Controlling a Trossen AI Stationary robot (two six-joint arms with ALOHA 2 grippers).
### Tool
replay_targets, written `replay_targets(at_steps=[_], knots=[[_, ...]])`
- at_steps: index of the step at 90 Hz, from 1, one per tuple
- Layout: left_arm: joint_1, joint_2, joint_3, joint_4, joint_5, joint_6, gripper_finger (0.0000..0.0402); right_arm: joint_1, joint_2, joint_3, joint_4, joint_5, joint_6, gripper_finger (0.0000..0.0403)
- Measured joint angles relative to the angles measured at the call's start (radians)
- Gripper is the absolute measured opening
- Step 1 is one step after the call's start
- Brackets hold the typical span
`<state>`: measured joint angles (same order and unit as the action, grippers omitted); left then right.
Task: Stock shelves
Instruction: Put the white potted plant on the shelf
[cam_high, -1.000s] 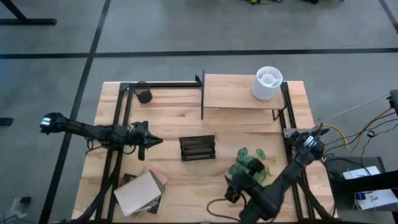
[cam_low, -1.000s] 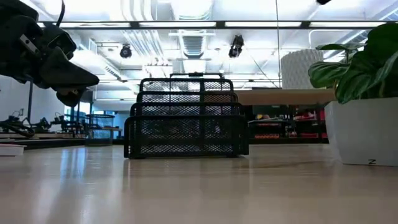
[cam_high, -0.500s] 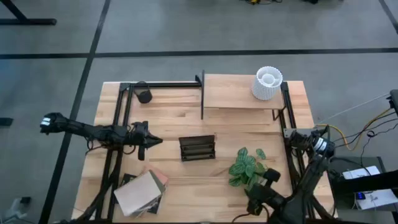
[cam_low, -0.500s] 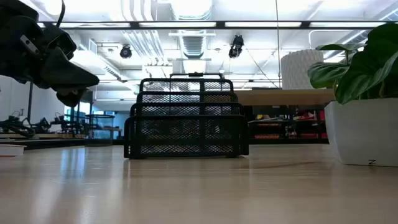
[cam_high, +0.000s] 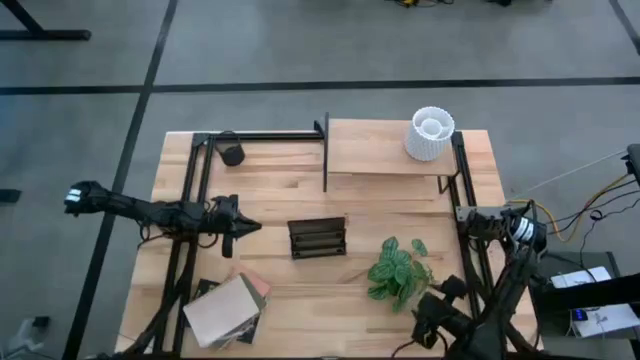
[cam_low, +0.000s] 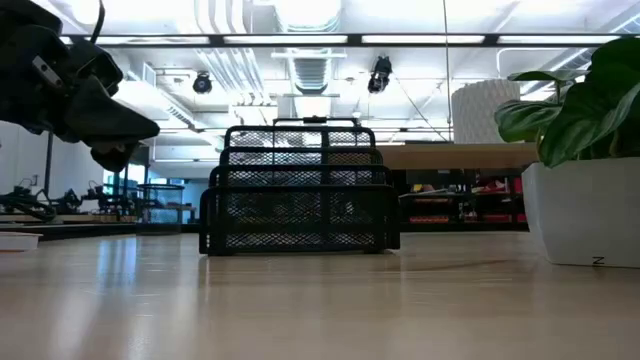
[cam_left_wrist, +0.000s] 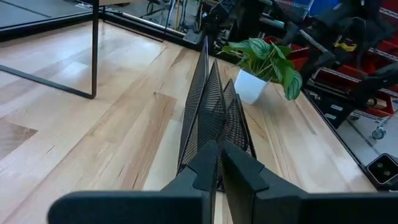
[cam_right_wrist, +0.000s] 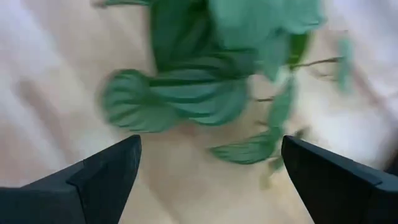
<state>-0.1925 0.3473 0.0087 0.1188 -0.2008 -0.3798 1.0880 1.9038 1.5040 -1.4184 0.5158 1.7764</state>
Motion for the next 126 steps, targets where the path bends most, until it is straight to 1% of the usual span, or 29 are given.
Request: replay_targets(at_steps=[14,22,29,35,55,59,73,88,104,114,123,126], knots=[[0.000,0.000,0.000,0.000,0.000,0.000,0.0006,-0.031,-0.002,0.065,0.075,0.021,-0.016,0.0369],[0.000,0.000,0.000,0.000,0.000,0.000,0.0006,-0.050,-0.004,0.079,0.145,0.096,-0.053,0.0369],[0.000,0.000,0.000,0.000,0.000,0.000,0.0007,-0.079,-0.004,0.079,0.229,0.173,-0.117,0.0369],[0.000,0.000,0.000,0.000,0.000,0.000,0.0006,-0.114,-0.004,0.079,0.267,0.209,-0.165,0.0369],[0.000,0.000,0.000,0.000,0.000,0.000,0.0007,-0.267,-0.004,0.079,0.397,0.208,-0.361,0.0369],[0.000,0.000,0.000,0.000,0.000,0.000,0.0006,-0.301,-0.004,0.079,0.427,0.188,-0.416,0.0369],[0.000,0.000,0.000,0.000,0.000,0.000,0.0006,-0.413,-0.005,0.132,0.460,0.058,-0.567,0.0369],[0.000,0.000,0.000,0.000,0.000,0.000,0.0006,-0.515,-0.005,0.210,0.455,-0.016,-0.723,0.0369],[0.000,0.000,0.000,0.000,0.000,0.000,0.0007,-0.628,-0.005,0.260,0.418,-0.140,-0.921,0.0369],[0.000,0.000,0.000,0.000,0.000,0.000,0.0006,-0.694,-0.005,0.265,0.388,-0.251,-1.034,0.0369],[0.000,0.000,0.000,0.000,0.000,0.000,0.0007,-0.736,-0.005,0.265,0.312,-0.337,-1.188,0.0369],[0.000,0.000,0.000,0.000,0.000,0.000,0.0006,-0.745,-0.006,0.265,0.265,-0.346,-1.226,0.0369]])
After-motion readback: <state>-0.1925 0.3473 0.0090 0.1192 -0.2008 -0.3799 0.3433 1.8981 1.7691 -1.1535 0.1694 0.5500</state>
